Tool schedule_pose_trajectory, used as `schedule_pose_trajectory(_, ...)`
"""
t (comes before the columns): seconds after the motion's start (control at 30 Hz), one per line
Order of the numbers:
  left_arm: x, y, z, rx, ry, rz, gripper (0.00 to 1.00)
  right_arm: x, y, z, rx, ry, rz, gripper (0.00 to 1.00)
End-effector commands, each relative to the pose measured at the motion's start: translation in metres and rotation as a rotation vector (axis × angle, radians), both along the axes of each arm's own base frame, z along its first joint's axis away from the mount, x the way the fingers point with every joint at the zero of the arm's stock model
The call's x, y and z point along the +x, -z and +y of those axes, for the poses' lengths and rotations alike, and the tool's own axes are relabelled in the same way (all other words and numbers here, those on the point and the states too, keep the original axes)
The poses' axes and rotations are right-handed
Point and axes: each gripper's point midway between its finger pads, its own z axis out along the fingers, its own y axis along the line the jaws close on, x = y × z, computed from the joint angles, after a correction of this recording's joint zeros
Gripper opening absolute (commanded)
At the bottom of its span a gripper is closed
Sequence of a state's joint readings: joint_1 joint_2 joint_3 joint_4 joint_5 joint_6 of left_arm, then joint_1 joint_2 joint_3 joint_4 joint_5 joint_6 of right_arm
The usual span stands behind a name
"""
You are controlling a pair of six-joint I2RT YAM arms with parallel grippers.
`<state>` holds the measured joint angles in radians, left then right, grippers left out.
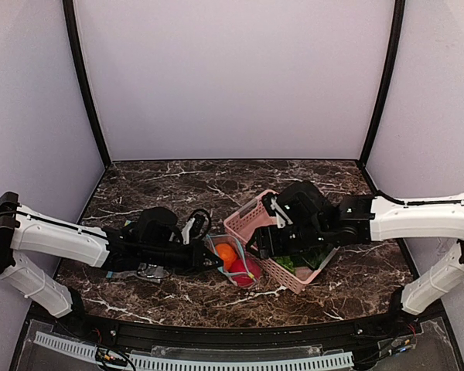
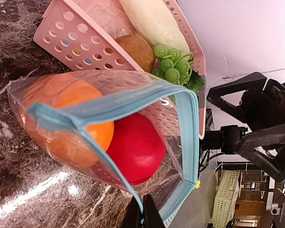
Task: Place the food in the zip-top bag and seal the zipper
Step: Pick up the fake fruit from the bin, then place the fake fruit in the zipper food storage bag.
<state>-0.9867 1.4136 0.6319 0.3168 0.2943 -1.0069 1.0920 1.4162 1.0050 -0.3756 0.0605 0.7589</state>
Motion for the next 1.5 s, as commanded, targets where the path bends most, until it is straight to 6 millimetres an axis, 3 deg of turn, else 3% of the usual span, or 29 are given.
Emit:
schedule_pose_trajectory(0.0, 0.000, -0.006, -0.001, -0.016, -0.003, -0.018, 0.01, 0.014, -0.016, -0.038, -0.063, 0.124, -0.047, 0.77)
schedule_pose_trajectory(0.13, 0.001, -0.006, -0.002, -0.018, -0.001, -0.021, 0.01, 0.020, 0.003, -0.070, -0.069, 0.245, 0.026, 0.85)
schedule_pose_trajectory(0.27, 0.001, -0.005, -0.003, -0.026, 0.001, -0.024, 0.01, 0.024, 0.026, -0.083, -0.054, 0.294, 0.098, 0.89)
schedule_pose_trajectory(0.57, 0.002, -0.001, -0.005, -0.024, 0.004, -0.028, 0.01, 0.039, 0.053, -0.066, -0.061, 0.304, 0.138, 0.92)
schedule_pose_trajectory(0.73, 0.002, 0.002, -0.005, -0.024, 0.004, -0.022, 0.01, 0.050, 0.065, -0.073, -0.121, 0.382, 0.123, 0.89)
schedule_pose_trajectory(0.9, 0.001, 0.004, -0.005, -0.025, 0.006, -0.017, 0.01, 0.060, 0.066, -0.080, -0.174, 0.424, 0.083, 0.76)
schedule_pose_trajectory(1.23, 0.000, 0.005, -0.004, -0.024, 0.007, -0.015, 0.01, 0.054, 0.083, -0.088, -0.203, 0.442, 0.106, 0.43)
schedule_pose_trajectory(1.47, 0.000, 0.005, -0.001, -0.018, 0.001, -0.021, 0.01, 0.053, 0.069, -0.092, -0.160, 0.455, 0.085, 0.16)
